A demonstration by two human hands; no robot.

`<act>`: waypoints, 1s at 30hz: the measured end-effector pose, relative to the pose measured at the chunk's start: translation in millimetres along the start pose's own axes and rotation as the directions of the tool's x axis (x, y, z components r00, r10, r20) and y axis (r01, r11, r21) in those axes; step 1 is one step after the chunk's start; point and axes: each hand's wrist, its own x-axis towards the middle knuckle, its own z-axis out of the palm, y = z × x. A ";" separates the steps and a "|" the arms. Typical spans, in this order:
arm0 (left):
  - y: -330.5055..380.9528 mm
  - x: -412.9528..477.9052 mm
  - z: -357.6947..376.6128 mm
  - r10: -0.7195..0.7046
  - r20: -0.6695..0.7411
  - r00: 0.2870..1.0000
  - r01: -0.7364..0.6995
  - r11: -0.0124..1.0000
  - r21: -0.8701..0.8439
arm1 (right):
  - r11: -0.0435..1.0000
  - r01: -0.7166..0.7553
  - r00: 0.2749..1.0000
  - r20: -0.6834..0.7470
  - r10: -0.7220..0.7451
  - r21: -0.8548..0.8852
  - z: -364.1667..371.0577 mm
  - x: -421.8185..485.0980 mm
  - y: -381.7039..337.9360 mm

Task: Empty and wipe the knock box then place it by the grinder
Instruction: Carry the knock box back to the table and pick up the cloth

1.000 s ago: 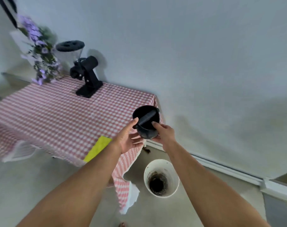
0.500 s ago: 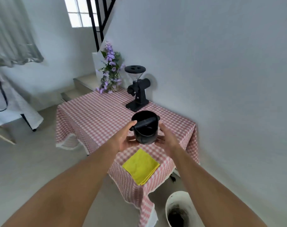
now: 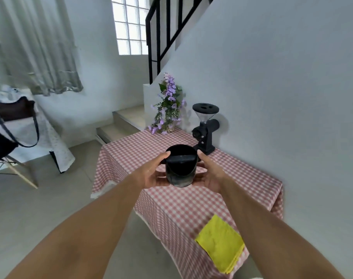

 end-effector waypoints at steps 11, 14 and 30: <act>34.2 58.4 -71.2 -0.040 -0.028 0.999 0.038 0.997 -0.070 | 0.996 -0.037 0.994 -0.101 0.044 0.077 62.8 84.5 -4.8; 39.9 83.4 -77.3 -0.050 -0.024 0.998 0.048 0.995 -0.085 | 0.994 -0.053 0.993 -0.095 0.062 0.092 57.3 109.7 -6.9; 75.5 237.9 -75.6 -0.212 0.138 0.968 0.199 0.975 0.101 | 0.988 -0.066 0.973 -0.211 0.095 0.139 -10.5 220.0 -32.0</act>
